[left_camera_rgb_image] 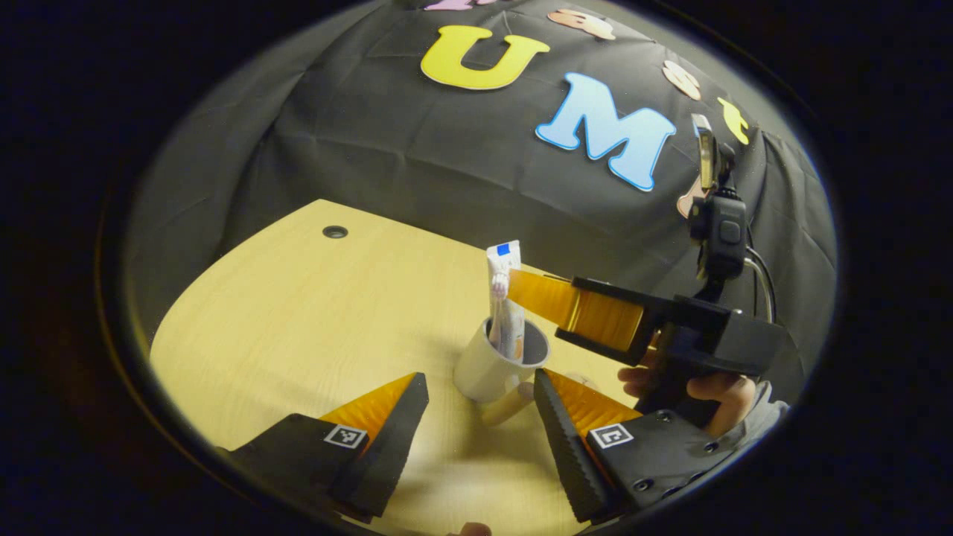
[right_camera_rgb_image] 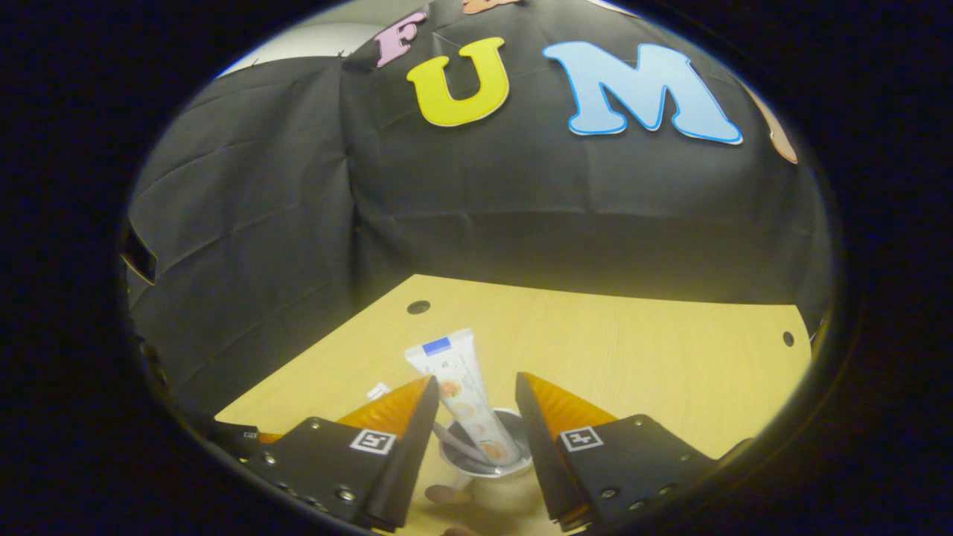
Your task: Put the toothbrush and toothpaste on the desktop into the cup, then pick up the cup and place it on the coaster on the desktop.
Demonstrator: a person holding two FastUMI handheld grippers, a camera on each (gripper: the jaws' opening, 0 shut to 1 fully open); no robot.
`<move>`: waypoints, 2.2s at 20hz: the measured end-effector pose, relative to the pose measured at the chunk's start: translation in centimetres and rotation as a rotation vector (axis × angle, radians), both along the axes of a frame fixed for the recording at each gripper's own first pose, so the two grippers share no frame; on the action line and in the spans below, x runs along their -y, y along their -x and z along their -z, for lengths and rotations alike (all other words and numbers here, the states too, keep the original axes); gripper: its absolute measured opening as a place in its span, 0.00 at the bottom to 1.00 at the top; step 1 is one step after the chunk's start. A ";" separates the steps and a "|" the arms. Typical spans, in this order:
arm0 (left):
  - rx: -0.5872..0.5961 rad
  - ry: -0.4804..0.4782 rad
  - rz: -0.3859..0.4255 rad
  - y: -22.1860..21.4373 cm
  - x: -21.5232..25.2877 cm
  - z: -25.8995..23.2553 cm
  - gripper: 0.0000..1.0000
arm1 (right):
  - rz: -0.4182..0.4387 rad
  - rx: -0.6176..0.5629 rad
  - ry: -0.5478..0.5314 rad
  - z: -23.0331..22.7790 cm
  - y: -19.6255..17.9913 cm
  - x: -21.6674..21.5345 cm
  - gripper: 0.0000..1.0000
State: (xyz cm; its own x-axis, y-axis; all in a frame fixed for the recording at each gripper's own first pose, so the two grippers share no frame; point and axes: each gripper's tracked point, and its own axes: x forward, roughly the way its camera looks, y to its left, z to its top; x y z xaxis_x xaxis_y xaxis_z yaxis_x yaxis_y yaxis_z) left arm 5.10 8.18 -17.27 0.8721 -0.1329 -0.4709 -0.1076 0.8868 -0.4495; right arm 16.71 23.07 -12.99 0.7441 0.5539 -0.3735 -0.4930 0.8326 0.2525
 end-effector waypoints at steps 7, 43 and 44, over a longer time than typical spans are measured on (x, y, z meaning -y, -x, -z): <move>-0.014 -0.022 0.047 -1.4 2.7 0.0 0.95 | 0.079 0.038 -0.031 -3.4 -0.1 4.8 0.84; -0.615 -0.170 0.074 -6.0 5.5 12.2 0.50 | 0.294 -0.140 0.071 2.3 5.3 24.0 0.84; -0.613 -0.195 0.073 -6.1 5.4 12.3 0.47 | 0.292 -0.142 0.071 2.3 5.4 23.9 0.83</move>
State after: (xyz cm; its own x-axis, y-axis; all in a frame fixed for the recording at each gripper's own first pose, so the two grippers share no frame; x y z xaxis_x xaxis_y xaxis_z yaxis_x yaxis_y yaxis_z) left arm 11.20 2.80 -29.53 0.4291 -0.0436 -0.9022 -0.2300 0.9606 -0.1559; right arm 11.34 -0.84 -15.34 0.8054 0.2935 -0.5150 -0.1944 0.9516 0.2382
